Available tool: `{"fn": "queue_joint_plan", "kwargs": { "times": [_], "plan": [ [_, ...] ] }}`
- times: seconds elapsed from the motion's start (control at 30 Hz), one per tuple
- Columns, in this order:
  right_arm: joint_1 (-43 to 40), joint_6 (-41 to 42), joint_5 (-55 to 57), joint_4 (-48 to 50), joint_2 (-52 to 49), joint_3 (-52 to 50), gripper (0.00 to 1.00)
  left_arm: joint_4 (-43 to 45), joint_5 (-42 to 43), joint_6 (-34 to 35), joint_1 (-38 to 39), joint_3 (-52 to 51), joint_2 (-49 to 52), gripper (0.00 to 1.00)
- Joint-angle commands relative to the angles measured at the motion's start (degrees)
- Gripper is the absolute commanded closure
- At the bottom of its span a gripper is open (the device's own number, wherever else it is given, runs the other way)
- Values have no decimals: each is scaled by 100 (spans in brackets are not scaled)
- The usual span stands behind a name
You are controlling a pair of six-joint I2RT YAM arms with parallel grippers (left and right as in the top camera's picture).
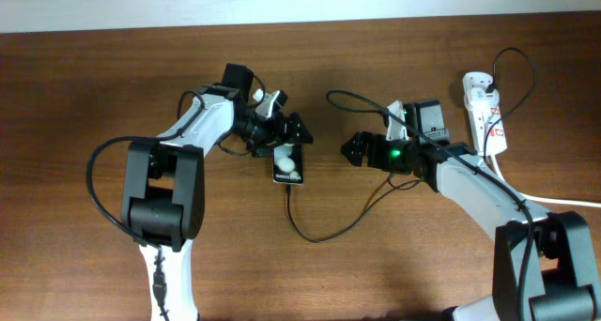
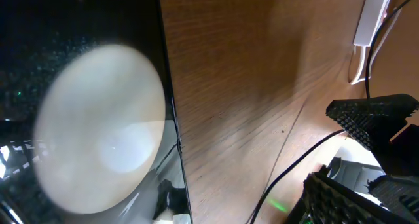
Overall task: Plug charger to phone and switch on socket
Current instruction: 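Lower the phone flat onto the table and open the left gripper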
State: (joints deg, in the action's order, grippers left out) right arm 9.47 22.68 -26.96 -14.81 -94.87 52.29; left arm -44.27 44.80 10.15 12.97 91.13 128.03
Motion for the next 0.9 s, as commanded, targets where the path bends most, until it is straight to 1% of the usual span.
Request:
{"fn": "queue_joint_plan", "kwargs": {
  "times": [0.0, 0.13, 0.17, 0.2, 0.23, 0.27, 0.3, 0.5, 0.57, 0.6, 0.63, 0.7, 0.73, 0.77, 0.8, 0.83, 0.87],
  "plan": [
    [31, -39, 72, 2, -22, -26, 1, -11, -734, -55, -22, -142, 236, 1],
    [31, -39, 72, 2, -22, -26, 1, -11, -734, -55, -22, -142, 236, 1],
    [31, -39, 72, 2, -22, -26, 1, -11, -734, -55, -22, -142, 236, 10],
    [31, -39, 72, 2, -22, -28, 2, -11, -732, -55, -22, -142, 236, 21],
    [31, -39, 72, 2, -22, -26, 1, -11, -732, -55, -22, -142, 236, 24],
    [31, -39, 72, 2, -22, -26, 1, -11, -732, -55, -22, -142, 236, 11],
    [31, -39, 72, 2, -22, -26, 1, -11, -734, -55, -22, -142, 236, 1],
    [31, -39, 72, 2, -22, -26, 1, -11, -732, -55, -26, -142, 236, 1],
    [31, -39, 72, 2, -22, -26, 1, -11, -732, -55, -26, -142, 236, 13],
    [31, -39, 72, 2, -22, -26, 1, -11, -732, -55, -26, -142, 236, 4],
    [31, -39, 72, 2, -22, -26, 1, -11, -732, -55, -26, -142, 236, 1],
    [31, -39, 72, 2, -22, -26, 1, -11, -734, -55, -26, -142, 236, 1],
    [31, -39, 72, 2, -22, -26, 1, -11, -732, -55, -26, -142, 236, 9],
    [31, -39, 72, 2, -22, -26, 2, -11, -734, -55, -26, -142, 236, 24],
    [31, -39, 72, 2, -22, -26, 1, -11, -734, -55, -26, -142, 236, 6],
    [31, -39, 72, 2, -22, -26, 1, -11, -732, -55, -26, -142, 236, 1],
    [31, -39, 70, 2, -22, -26, 1, -11, -732, -55, -26, -142, 236, 1]
  ]
}}
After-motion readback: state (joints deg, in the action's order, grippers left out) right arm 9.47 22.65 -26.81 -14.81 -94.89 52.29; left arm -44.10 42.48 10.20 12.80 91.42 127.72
